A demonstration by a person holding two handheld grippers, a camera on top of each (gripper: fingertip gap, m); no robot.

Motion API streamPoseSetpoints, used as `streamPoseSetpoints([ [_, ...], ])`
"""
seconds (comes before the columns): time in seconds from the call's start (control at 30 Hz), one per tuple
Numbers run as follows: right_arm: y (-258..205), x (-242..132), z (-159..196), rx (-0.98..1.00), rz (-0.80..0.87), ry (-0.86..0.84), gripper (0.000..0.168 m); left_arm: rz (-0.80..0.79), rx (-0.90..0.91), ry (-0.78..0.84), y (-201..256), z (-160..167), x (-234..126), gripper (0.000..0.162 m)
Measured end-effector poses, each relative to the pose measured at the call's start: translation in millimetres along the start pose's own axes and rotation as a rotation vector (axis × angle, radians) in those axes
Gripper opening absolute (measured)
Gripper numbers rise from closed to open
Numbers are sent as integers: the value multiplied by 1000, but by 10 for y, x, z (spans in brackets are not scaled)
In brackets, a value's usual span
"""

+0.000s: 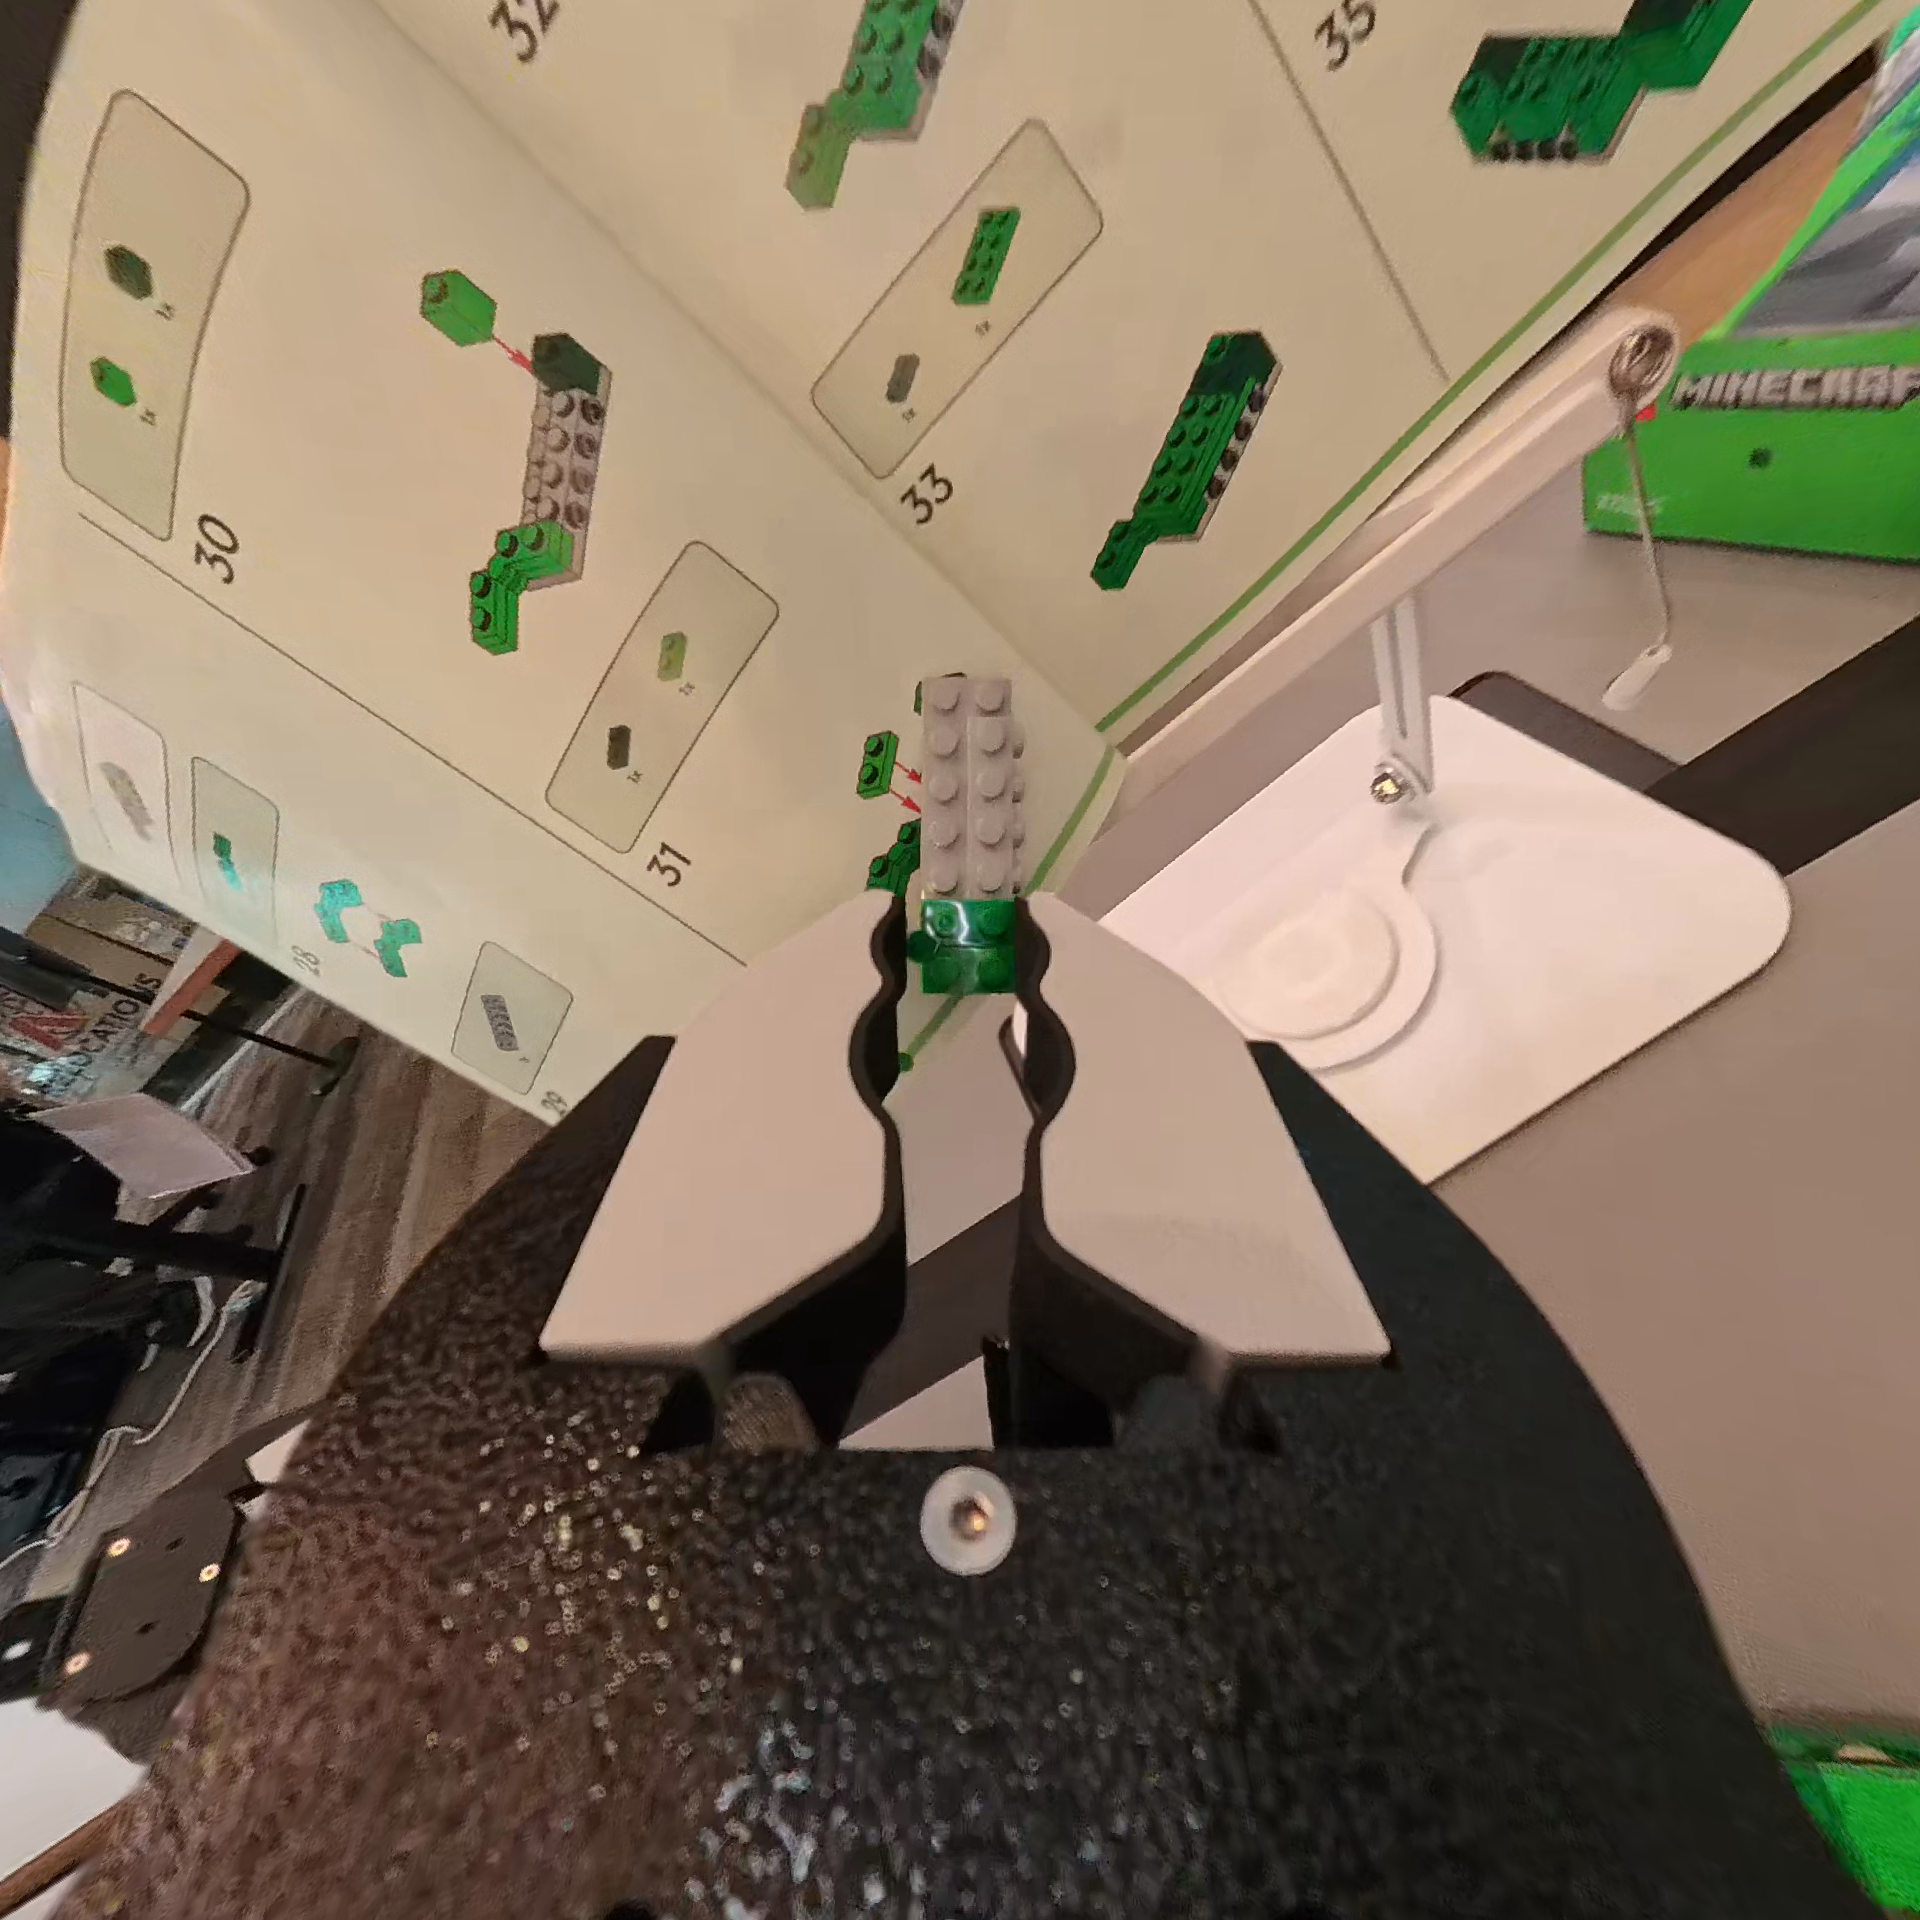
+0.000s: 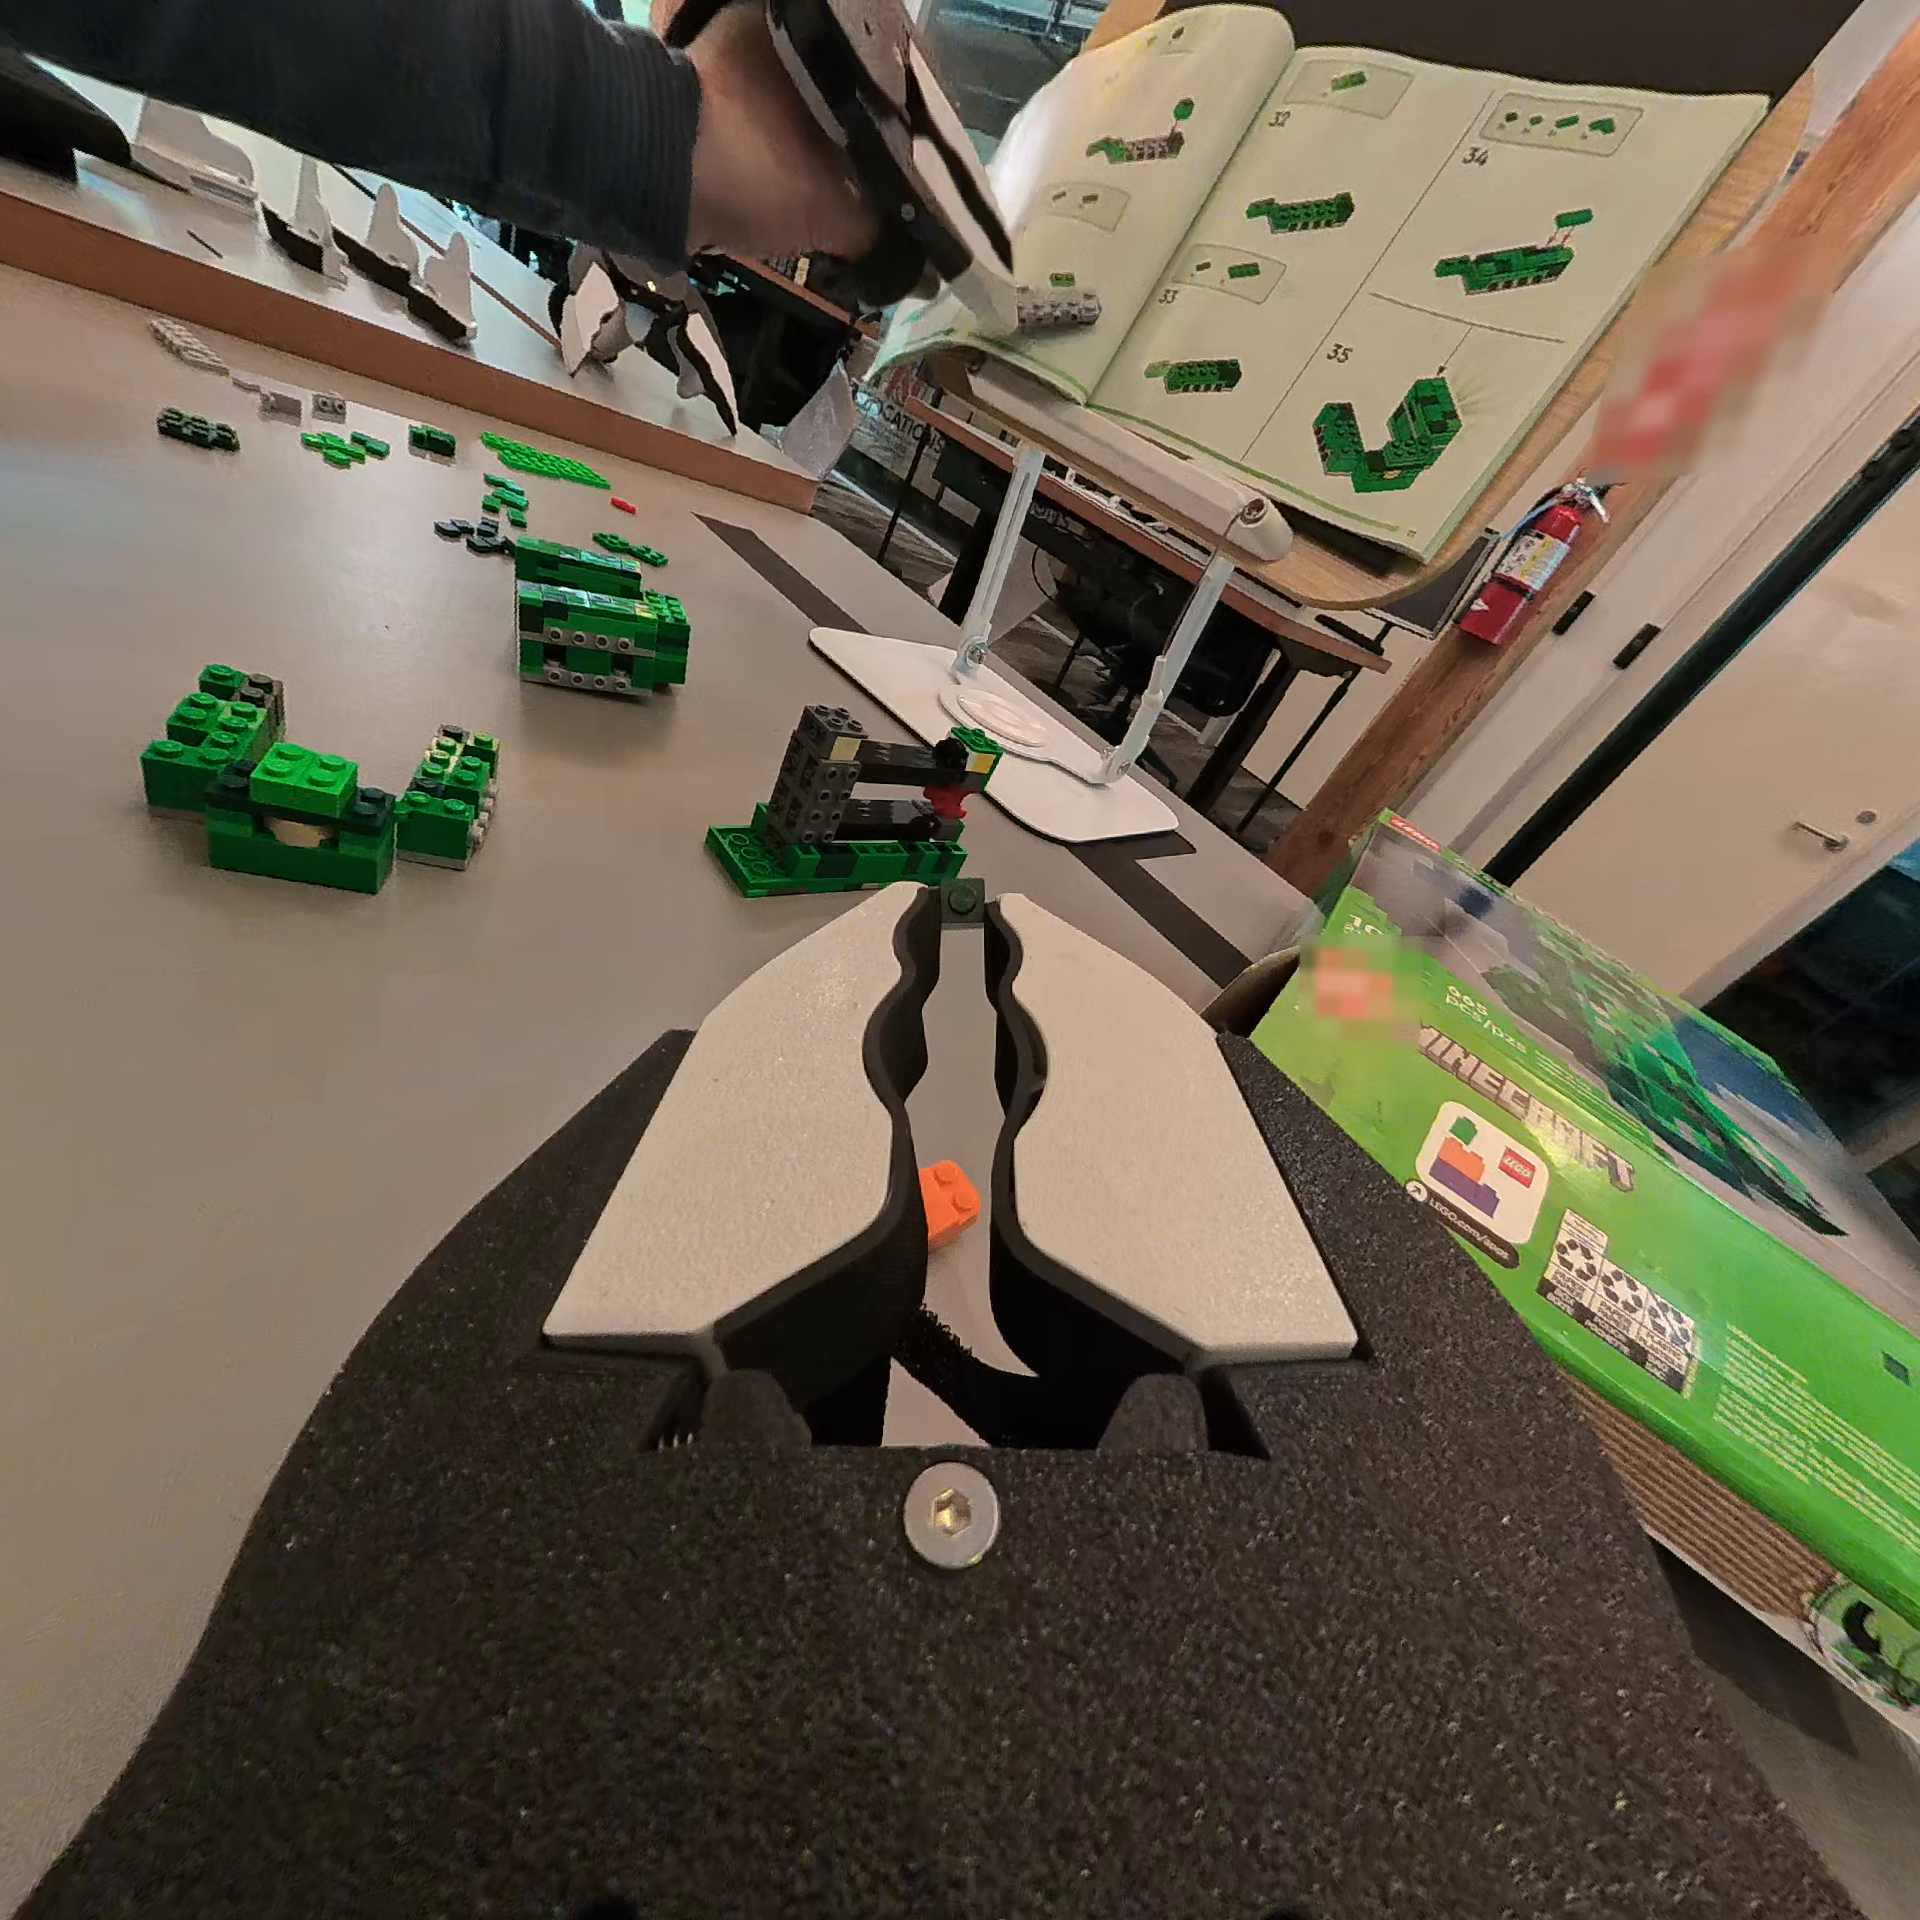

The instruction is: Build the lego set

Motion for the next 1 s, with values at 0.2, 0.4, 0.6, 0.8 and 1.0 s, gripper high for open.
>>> streamPoseSetpoints([
  [0.2,-18,3,-2,-14,-9,2,7,42,-10,47,112,-15,-46,19],
  [0.4,-33,9,-1,-26,-15,-2,8,62,-41,124,263,-5,-309,19],
  [0.6,-33,7,-4,-24,-16,1,8,213,-124,295,750,-177,-1070,19],
  [0.8,-31,6,-6,-23,-13,2,8,490,-121,377,1796,-192,-2036,19],
  [1.0,54,-34,-22,-22,58,14,7,599,-52,416,2765,-143,-2377,19],
])
Point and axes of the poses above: each gripper's, where its closed fingertips meet, x out along the fingers, z out of its underside, y = z × x across the jaws, the point moved 3 cm from there along -x, back along the fingers, and after that the axes turned 4 degrees about -z, right-handed, at the moved point
